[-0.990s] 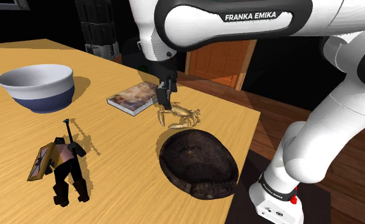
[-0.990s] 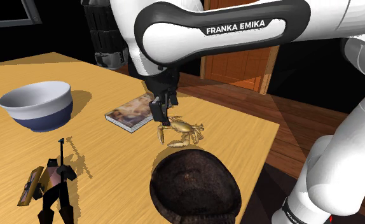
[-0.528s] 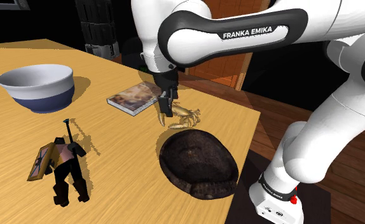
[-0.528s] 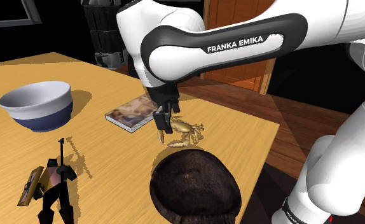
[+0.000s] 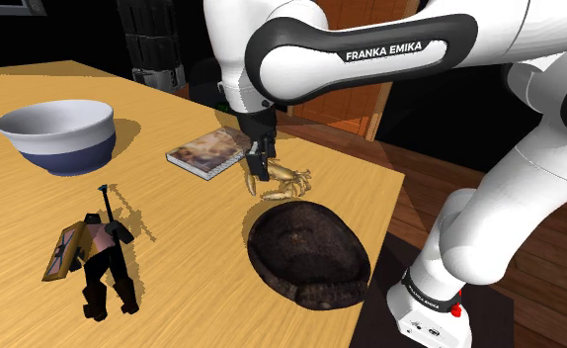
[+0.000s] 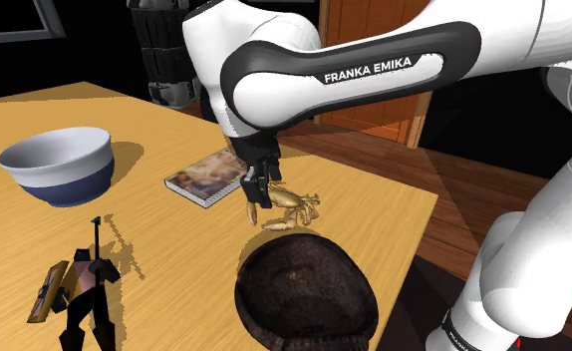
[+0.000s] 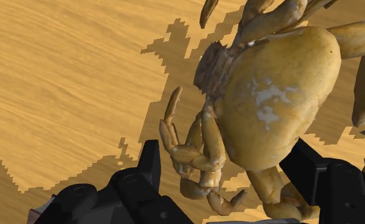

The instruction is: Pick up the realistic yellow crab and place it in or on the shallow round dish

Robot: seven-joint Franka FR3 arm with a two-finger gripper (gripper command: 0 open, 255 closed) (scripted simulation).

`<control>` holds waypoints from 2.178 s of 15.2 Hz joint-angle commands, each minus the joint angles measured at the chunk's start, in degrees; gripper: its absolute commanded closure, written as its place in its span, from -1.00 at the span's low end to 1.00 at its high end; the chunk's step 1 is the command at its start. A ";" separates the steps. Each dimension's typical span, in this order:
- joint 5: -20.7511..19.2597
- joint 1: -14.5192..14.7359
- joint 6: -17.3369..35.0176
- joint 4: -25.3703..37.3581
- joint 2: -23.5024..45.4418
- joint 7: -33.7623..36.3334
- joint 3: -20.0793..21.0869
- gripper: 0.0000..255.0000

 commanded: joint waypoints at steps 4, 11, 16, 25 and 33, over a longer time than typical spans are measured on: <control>0.00 0.00 0.04 -0.06 0.12 0.02 0.01 1.00; -0.02 -0.03 -2.27 2.34 0.17 -0.35 0.00 1.00; -0.21 -0.09 -6.11 6.63 0.61 -0.88 0.04 1.00; -0.93 -0.13 -13.27 15.40 2.34 -1.60 0.35 1.00; -2.11 0.03 -20.08 24.66 5.05 -1.99 0.96 1.00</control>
